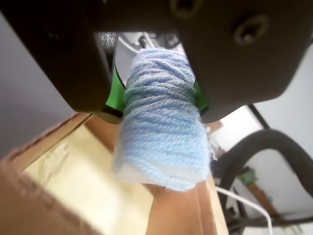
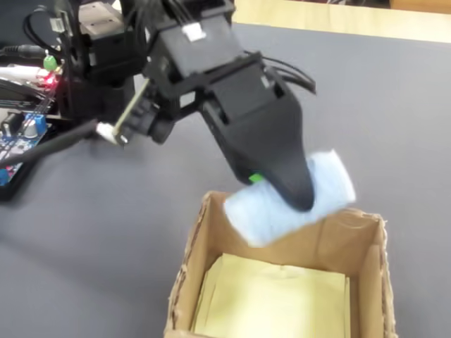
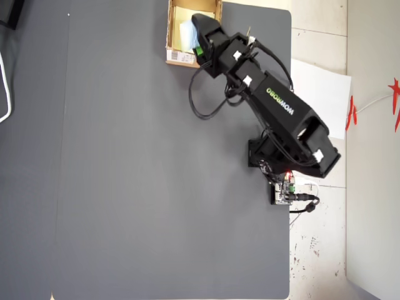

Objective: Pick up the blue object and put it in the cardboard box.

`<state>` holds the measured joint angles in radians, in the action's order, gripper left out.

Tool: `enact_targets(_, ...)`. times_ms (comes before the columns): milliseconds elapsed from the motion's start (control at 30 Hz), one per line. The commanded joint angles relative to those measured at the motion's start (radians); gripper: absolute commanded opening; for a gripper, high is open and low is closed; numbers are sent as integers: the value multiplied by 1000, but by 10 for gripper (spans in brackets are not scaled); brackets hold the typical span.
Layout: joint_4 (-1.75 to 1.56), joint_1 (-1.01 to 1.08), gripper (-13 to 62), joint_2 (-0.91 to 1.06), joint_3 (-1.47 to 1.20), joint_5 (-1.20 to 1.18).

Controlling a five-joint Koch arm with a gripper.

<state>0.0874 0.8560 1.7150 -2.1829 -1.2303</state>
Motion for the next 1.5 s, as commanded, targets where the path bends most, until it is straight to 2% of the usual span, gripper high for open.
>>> enact_targets(0, -12, 8, 199, 11, 97, 8)
enact_targets(233, -11, 34, 308, -9, 101, 6)
enact_targets(533, -58, 12, 308, 49, 87, -41)
enact_targets(700, -156, -110, 308, 161, -3, -167)
enact_targets(1167, -275, -485, 325, 546, -456, -328)
enact_targets(1467, -311, -623, 335, 652, -661, -377)
